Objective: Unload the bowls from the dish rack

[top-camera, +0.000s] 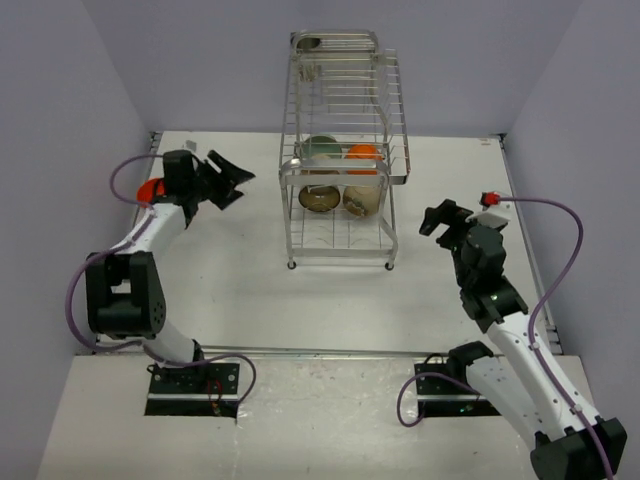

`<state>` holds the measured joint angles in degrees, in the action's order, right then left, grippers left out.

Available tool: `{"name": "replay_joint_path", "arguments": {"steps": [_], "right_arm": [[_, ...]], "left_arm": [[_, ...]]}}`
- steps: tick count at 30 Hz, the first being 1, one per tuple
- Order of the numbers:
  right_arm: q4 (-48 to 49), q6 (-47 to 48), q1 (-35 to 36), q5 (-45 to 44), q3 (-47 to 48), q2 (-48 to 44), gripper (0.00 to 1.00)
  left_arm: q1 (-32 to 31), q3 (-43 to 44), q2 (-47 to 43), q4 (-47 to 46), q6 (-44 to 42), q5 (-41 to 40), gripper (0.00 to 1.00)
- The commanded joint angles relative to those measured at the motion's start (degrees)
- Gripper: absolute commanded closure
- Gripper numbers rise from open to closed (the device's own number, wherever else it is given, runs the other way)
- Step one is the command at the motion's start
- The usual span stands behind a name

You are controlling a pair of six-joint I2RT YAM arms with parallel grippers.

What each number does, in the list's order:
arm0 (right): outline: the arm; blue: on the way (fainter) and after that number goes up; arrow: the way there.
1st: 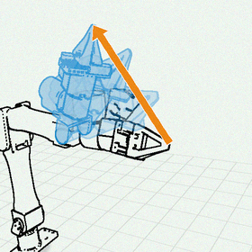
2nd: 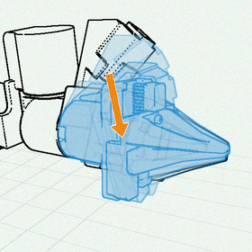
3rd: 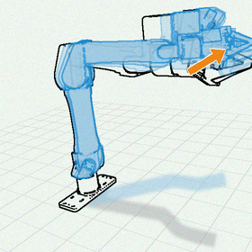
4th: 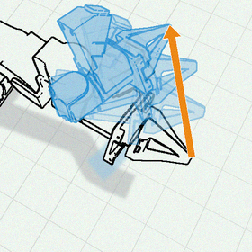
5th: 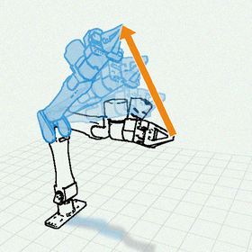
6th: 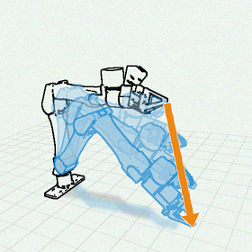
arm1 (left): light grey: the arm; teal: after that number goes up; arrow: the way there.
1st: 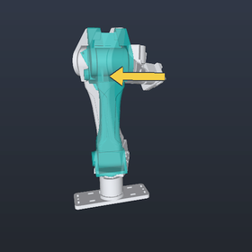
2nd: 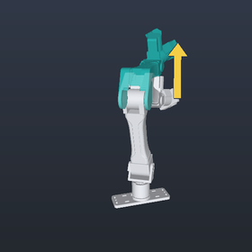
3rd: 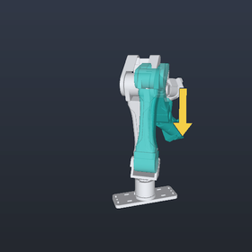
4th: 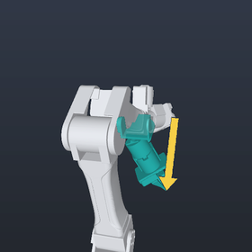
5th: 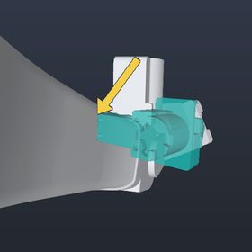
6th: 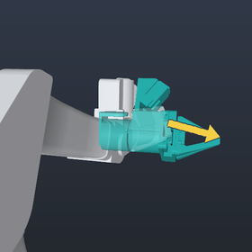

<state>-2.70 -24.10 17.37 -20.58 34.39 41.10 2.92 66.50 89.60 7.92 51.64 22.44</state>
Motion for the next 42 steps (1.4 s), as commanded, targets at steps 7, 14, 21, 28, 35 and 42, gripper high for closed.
{"name": "replay_joint_path", "arguments": {"steps": [7,14,21,28,35,42], "right_arm": [[-0.64,0.45,0.04,-9.39,3.22,1.70,0.01],[0.85,0.98,0.04,-7.81,1.74,-0.84,0.01],[2.26,1.60,-0.05,-6.58,0.33,-3.48,0.01],[4.46,2.30,-0.05,-5.00,-1.17,-5.86,0.01],[6.12,2.91,-0.05,-4.56,-2.92,-9.02,0.01],[6.92,2.92,-0.05,-4.65,-3.37,-9.29,0.01]], "left_arm": [[-15.38,-20.88,3.91,-50.19,41.88,14.22,0.34],[-20.49,-21.33,3.90,-50.36,46.78,3.76,0.35],[-24.62,-15.27,10.06,-49.84,48.56,1.30,0.39],[-24.98,-10.87,13.23,-49.06,47.51,-0.64,0.41],[-24.98,-5.86,18.32,-45.11,44.61,-1.43,0.44],[-25.24,-3.92,20.08,-42.73,43.11,-1.26,0.44]]}}
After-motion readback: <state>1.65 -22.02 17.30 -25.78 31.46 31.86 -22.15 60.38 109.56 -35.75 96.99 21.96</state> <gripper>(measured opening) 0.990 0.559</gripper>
